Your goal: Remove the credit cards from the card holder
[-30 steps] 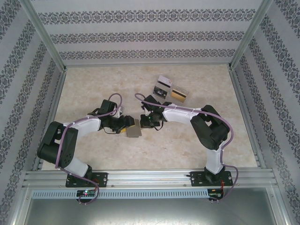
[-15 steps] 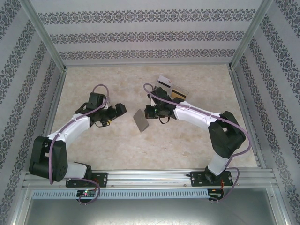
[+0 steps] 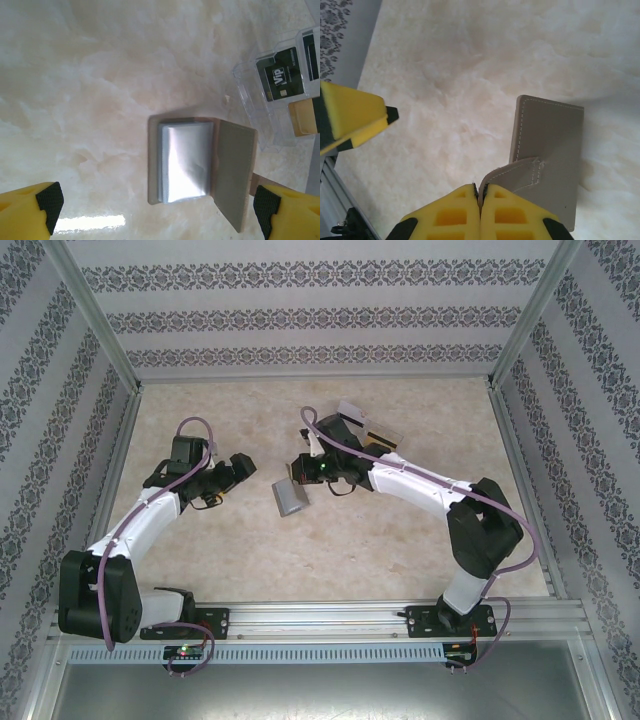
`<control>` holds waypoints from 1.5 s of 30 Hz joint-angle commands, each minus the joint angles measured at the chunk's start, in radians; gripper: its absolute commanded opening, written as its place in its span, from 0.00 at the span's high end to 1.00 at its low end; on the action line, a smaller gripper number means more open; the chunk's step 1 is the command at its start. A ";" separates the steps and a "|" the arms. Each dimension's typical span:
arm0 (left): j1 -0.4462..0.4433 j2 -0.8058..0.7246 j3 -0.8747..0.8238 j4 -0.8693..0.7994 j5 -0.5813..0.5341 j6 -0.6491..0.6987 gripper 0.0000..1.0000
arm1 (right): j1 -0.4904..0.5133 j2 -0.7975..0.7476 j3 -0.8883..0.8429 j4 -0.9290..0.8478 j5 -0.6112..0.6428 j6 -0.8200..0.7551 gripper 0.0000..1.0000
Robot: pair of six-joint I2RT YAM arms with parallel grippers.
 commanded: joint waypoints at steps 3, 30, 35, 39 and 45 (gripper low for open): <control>0.006 0.034 0.000 0.016 0.086 0.006 0.00 | -0.013 0.004 -0.014 -0.006 0.039 0.018 1.00; -0.323 0.535 0.256 0.217 0.193 -0.040 0.69 | -0.161 -0.007 -0.257 -0.023 0.083 0.026 0.99; -0.347 0.616 0.317 0.196 0.182 -0.033 0.80 | -0.169 0.007 -0.217 -0.032 0.092 0.012 0.95; -0.349 0.647 0.336 0.146 0.142 -0.013 0.85 | -0.167 -0.047 -0.212 -0.052 0.136 -0.006 0.78; -0.349 0.670 0.333 0.117 0.115 0.001 0.87 | -0.137 -0.092 -0.202 -0.052 0.112 -0.018 0.73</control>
